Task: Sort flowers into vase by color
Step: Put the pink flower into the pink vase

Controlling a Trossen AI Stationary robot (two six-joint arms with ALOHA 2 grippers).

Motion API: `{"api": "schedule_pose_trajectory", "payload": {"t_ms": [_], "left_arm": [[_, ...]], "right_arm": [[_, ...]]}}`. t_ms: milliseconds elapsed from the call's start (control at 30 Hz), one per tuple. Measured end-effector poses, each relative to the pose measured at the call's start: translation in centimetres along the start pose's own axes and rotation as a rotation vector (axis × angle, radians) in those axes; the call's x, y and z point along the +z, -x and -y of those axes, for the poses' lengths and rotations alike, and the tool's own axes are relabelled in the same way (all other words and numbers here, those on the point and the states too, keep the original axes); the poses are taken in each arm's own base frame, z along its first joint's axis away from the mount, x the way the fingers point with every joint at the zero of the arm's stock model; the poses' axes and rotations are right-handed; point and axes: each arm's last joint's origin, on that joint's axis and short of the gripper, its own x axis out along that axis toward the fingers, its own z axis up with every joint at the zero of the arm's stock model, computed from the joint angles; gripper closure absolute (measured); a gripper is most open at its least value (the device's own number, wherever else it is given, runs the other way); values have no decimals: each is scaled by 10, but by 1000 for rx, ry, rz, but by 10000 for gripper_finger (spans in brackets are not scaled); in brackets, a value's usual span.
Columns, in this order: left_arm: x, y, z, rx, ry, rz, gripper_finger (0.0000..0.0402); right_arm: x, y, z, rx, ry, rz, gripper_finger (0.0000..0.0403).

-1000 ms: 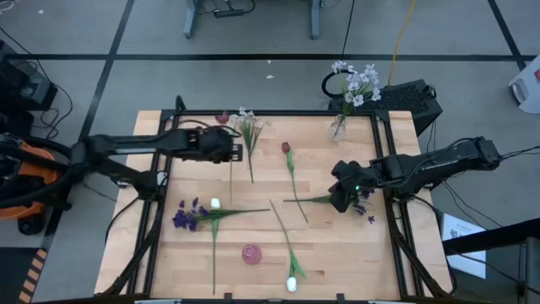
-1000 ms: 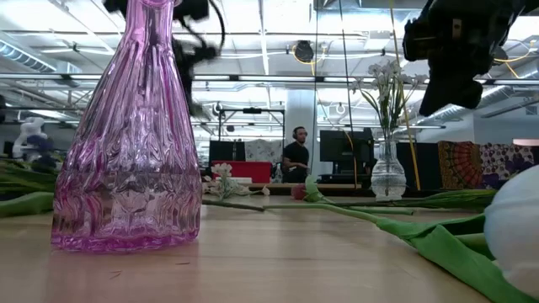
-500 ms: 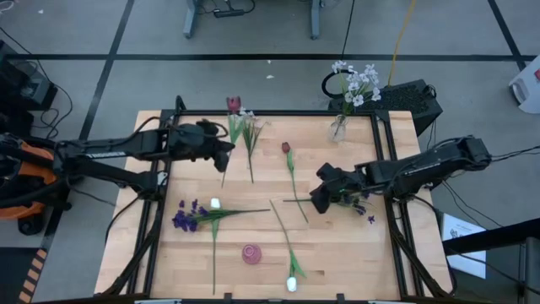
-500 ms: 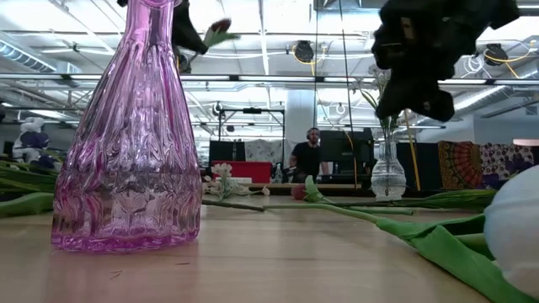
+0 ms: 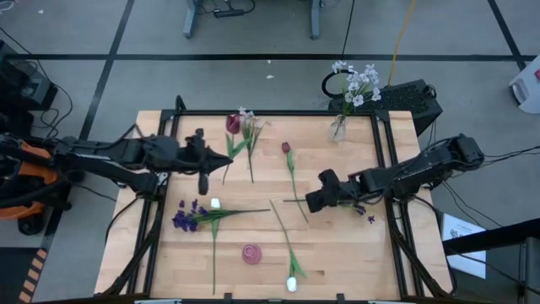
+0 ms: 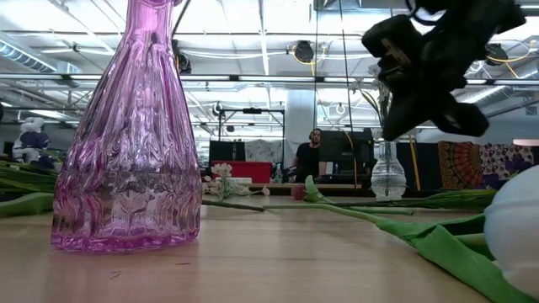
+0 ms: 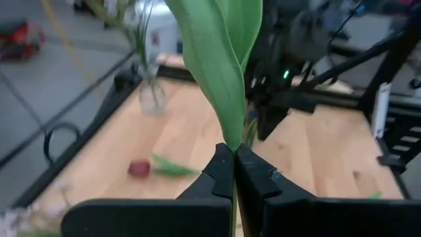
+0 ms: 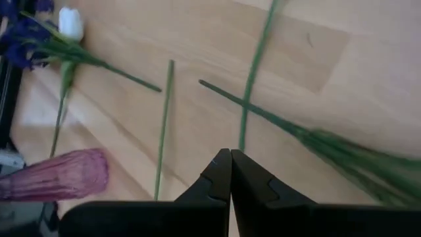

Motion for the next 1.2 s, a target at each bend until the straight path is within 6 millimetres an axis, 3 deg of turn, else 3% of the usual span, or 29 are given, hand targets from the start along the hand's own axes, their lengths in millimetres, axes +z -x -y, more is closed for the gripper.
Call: {"api": "schedule_pose_trajectory", "payload": {"t_ms": [133,300,433,533,767,1200], "left_arm": [[-19,11,0,-44,2,84,399],[-47,15,2,-168,66,234,399],[-57,14,9,-312,109,381,399],[-58,11,17,-418,111,398,399],[-58,3,39,-617,-7,446,399],[-70,-27,83,-748,-57,402,399]], "right_arm": [[-19,8,-10,-46,-67,14,403],[-35,26,-33,-248,-73,-10,403],[-46,38,-52,-366,-76,-12,403],[-56,42,-63,-385,-113,-40,403],[-76,34,-64,-430,-237,-91,403],[-93,6,-70,-392,-280,-99,403]]}}
